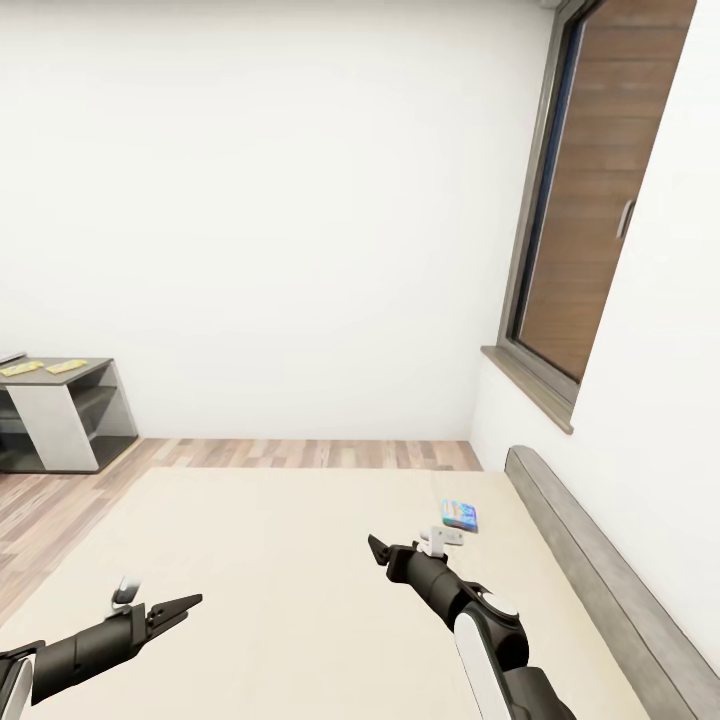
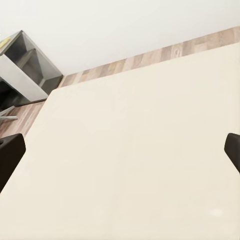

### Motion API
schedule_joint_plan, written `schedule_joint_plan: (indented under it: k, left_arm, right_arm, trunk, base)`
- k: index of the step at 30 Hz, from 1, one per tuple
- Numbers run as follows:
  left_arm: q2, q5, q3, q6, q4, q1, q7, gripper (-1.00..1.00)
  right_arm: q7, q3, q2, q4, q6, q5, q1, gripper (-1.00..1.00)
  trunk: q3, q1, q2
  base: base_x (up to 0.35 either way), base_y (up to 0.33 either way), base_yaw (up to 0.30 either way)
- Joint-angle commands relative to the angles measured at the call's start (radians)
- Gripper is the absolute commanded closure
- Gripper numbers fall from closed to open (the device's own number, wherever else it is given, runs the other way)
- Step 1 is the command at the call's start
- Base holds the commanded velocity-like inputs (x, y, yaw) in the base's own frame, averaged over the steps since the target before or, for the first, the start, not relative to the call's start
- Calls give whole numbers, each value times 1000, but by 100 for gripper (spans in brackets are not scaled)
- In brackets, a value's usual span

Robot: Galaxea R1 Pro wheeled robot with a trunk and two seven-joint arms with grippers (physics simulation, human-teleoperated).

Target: Put all the toys in the child's room - the three board games (two on the bed and one on the table), the two jigsaw puzzles on the table, and the tennis ball on the table - inside the toy box on the table in the child's room.

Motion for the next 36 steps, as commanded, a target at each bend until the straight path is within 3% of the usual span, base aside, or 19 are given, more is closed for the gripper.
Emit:
schedule_joint_plan:
  k: [1,36]
  left_arm:
    - [0,0,1,10,0,0,-4,-100]
    - [2,0,2,10,-1,0,-11,-100]
  right_arm:
    - [2,-1,0,-1,5,-1,0,-100]
    - [-3,-1,0,1,11,-1,-17,-100]
  trunk:
    - [-1,0,-1]
    - [-55,0,-1]
  base:
    - [0,0,0]
    - [0,0,0]
